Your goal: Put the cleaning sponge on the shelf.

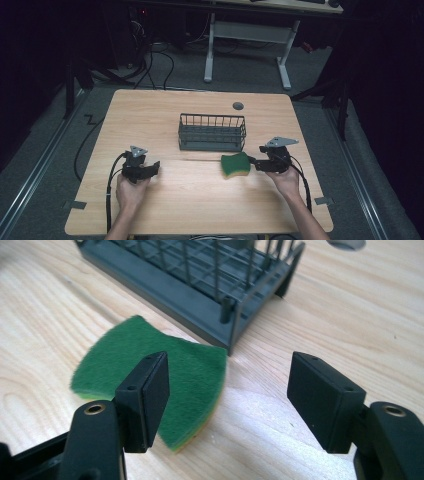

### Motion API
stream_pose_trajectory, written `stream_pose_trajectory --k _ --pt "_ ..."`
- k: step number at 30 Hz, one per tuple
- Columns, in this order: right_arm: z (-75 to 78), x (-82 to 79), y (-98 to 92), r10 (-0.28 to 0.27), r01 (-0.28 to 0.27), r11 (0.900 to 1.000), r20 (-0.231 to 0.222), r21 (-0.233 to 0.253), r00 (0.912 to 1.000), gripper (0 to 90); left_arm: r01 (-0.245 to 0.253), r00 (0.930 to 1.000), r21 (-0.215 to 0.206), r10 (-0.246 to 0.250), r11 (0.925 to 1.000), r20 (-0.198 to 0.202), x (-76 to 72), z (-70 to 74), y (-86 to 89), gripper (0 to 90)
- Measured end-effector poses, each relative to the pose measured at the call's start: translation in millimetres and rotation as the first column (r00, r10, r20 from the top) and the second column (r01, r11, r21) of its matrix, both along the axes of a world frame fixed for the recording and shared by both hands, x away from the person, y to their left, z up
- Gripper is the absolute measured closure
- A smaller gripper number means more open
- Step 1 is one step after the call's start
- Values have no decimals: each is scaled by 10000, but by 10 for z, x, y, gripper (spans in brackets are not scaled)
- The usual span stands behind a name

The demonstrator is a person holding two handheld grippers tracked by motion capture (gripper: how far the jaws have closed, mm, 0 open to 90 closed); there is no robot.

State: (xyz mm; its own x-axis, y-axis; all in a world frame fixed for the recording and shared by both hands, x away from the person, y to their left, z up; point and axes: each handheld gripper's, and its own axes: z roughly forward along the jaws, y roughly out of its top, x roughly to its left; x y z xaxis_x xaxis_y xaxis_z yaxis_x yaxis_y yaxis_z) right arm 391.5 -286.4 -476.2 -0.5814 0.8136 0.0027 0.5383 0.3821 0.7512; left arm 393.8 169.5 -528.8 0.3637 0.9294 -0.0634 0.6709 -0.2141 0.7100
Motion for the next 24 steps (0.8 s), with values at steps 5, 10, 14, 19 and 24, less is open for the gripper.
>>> stream_pose_trajectory --k 5,10,14,19,24 --pt "-94 -22 50 593 -593 9982 -134 46 9981 263 -207 9982 -99 213 9997 567 -127 -66 102 365" --pt "-175 36 112 999 -989 9947 -401 279 9942 179 -274 9977 -70 278 9996 621 -146 -72 105 360" --pt "-223 98 159 1113 -1098 9935 -549 301 9923 150 -252 9977 117 244 9996 638 -149 -72 86 357" --pt "-220 180 232 1111 -1085 9934 -727 386 9912 159 -255 9975 254 238 9994 659 -150 -73 73 357" --pt "-210 171 330 1541 -1556 9875 -540 -254 9866 189 -260 9975 258 242 9993 660 -151 -73 73 357"
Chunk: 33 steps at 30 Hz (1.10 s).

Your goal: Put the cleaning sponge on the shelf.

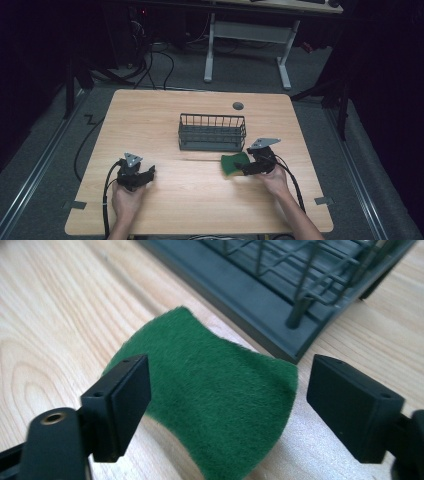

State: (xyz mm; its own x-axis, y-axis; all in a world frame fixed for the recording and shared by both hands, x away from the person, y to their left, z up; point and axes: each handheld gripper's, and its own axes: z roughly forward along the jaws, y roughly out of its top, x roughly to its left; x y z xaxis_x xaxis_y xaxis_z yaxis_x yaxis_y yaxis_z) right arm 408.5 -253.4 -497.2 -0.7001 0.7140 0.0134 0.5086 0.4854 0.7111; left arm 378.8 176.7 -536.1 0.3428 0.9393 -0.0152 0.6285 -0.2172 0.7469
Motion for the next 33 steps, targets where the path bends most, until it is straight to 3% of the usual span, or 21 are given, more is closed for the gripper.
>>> stream_pose_trajectory --k 3,7,24,33 --pt "50 -35 50 481 -474 9984 209 -325 9986 197 -4 10000 5 4 10000 2 0 0 -1 356" --pt "77 14 101 819 -809 9951 148 -561 9965 195 -19 10000 15 19 10000 2 -2 0 -4 356" --pt "-41 177 27 358 -338 9988 -599 345 9976 181 -38 10000 18 38 10000 24 -18 -1 -17 354" --pt "-53 133 3 343 -335 9994 -817 118 9961 179 -41 10000 19 41 10000 27 -19 -2 -18 354"
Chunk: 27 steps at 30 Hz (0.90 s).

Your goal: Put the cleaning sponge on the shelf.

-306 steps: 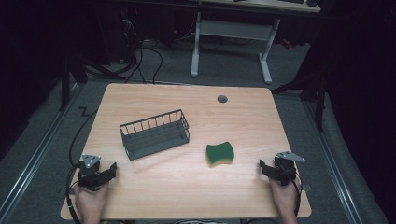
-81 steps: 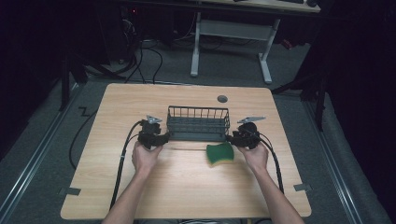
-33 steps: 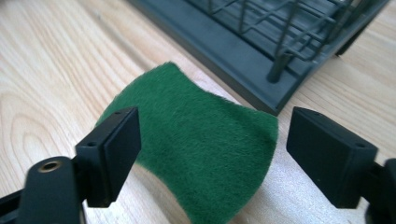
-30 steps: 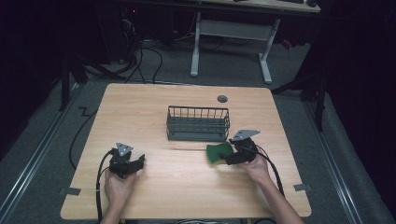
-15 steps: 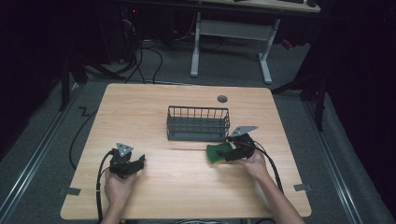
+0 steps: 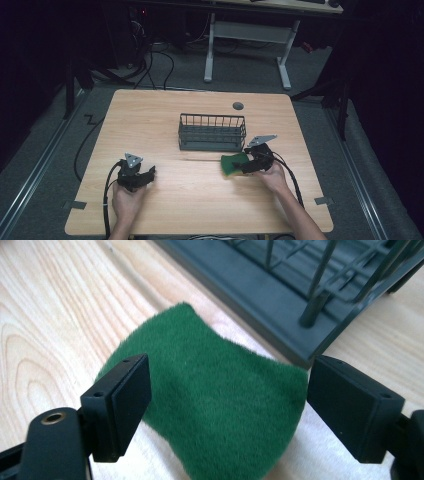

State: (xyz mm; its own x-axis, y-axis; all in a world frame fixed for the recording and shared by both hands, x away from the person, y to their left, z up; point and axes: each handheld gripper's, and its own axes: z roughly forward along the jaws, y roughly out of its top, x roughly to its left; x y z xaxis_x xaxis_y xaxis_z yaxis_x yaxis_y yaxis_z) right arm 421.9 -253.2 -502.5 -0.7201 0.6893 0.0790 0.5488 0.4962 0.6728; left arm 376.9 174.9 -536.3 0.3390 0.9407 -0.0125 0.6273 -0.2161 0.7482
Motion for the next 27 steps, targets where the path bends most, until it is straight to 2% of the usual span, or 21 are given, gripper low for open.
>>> stream_pose_trajectory --k 6,12,19,27 --pt "12 -45 16 77 -78 9998 -66 -174 9999 180 -1 10000 22 1 10000 6 -2 1 -2 355" --pt "21 -80 77 460 -462 9985 -75 -306 9989 175 -3 10000 30 3 10000 8 -3 1 -2 357" --pt "31 -60 126 853 -846 9957 182 -365 9962 111 -2 10000 31 2 10000 8 -2 1 -2 357" --pt "-26 -21 142 1063 -1059 9939 96 -309 9943 42 1 10000 36 -1 10000 10 -3 1 -3 358"
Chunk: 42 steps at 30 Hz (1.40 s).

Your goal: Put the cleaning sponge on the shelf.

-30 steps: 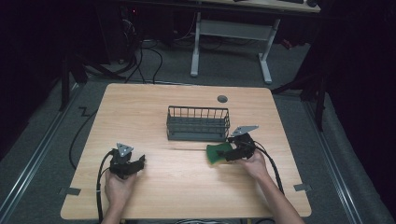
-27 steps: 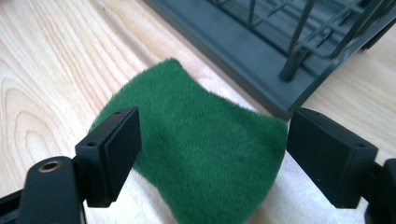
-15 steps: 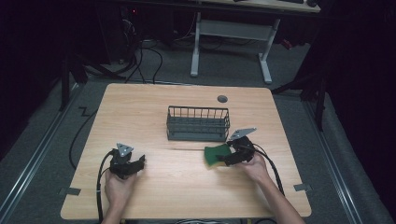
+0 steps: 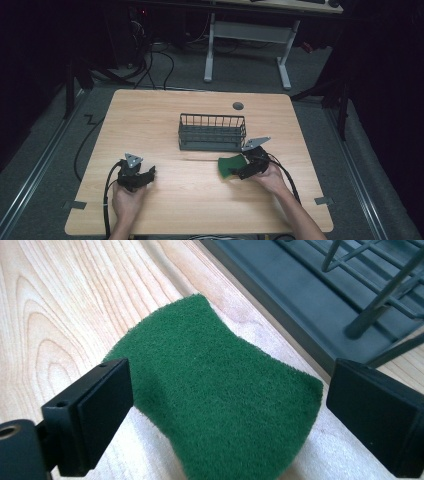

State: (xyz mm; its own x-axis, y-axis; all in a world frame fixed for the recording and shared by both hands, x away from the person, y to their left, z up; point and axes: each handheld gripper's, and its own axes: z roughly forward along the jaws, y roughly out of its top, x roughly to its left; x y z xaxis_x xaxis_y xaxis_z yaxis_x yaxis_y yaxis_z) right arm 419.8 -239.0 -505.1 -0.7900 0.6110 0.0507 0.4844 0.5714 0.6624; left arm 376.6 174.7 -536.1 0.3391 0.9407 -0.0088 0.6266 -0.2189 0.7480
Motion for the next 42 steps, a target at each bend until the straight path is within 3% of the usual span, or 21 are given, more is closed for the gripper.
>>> stream_pose_trajectory --k 9,13,27,31,42 --pt "22 52 109 426 -425 9986 8 -319 9991 3 4 10000 4 -4 10000 2 0 0 0 359" --pt "-27 84 98 507 -509 9987 -172 -97 9986 1 3 10000 -1 -3 10000 2 -1 0 0 360" --pt "-19 37 45 1040 -1050 9943 -514 -163 9932 1 3 10000 4 -3 10000 2 -2 0 -1 361" --pt "-73 10 74 1240 -1286 9893 -658 -695 9901 0 8 10000 3 -8 10000 2 -2 0 0 362" --pt "-78 -6 106 1261 -1305 9861 -479 -1029 9909 23 10 10000 6 -10 10000 0 -2 0 0 362"
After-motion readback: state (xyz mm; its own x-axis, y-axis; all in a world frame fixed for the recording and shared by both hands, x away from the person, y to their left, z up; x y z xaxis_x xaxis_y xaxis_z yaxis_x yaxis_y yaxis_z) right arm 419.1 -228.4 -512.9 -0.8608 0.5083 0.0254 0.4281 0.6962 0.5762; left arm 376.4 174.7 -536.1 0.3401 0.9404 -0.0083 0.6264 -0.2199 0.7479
